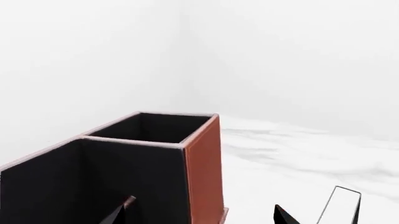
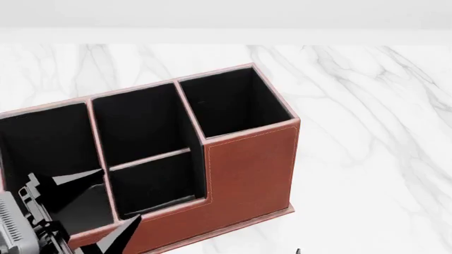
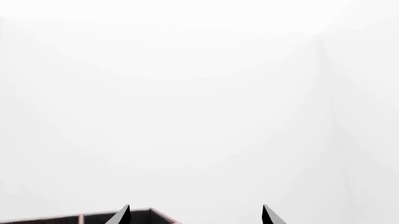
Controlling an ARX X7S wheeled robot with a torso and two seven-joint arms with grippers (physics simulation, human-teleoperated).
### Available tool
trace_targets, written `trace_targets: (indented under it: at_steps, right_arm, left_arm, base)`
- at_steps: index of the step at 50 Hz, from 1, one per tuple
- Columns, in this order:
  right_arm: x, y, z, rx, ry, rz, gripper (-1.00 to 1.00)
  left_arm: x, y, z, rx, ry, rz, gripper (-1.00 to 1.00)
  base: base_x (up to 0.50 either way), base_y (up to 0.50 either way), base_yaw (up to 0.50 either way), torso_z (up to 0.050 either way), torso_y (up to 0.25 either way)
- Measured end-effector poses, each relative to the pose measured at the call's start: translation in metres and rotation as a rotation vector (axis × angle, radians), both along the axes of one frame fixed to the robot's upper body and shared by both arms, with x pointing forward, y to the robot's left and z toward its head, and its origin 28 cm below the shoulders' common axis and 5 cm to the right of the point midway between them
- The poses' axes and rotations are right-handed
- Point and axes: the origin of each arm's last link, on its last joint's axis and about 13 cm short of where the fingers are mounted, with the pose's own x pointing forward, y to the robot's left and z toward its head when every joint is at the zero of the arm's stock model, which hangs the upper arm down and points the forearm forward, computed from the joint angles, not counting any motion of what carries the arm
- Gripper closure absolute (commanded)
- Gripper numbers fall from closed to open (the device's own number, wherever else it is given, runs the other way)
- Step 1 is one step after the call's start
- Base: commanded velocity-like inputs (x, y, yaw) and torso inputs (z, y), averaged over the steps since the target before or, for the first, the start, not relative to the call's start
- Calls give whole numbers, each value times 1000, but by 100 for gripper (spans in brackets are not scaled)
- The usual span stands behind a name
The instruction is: Pick up the book and place it in the back compartment of the caddy.
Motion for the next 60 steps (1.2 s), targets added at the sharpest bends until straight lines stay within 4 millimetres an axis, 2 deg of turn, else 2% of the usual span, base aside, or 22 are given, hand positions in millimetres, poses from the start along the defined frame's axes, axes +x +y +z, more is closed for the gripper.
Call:
trace_targets:
  at_steps: [37, 60]
  right_arm:
    - [2, 1, -2, -9, 11, 2, -100]
    - [3, 1, -2, -10, 13, 2, -100]
  left_arm:
    - [-12, -16, -16, 97, 106, -263, -100]
    - [-5, -32, -31, 158, 155, -296, -100]
  base:
    - [0, 0, 0, 0, 0]
    - [0, 0, 0, 0, 0]
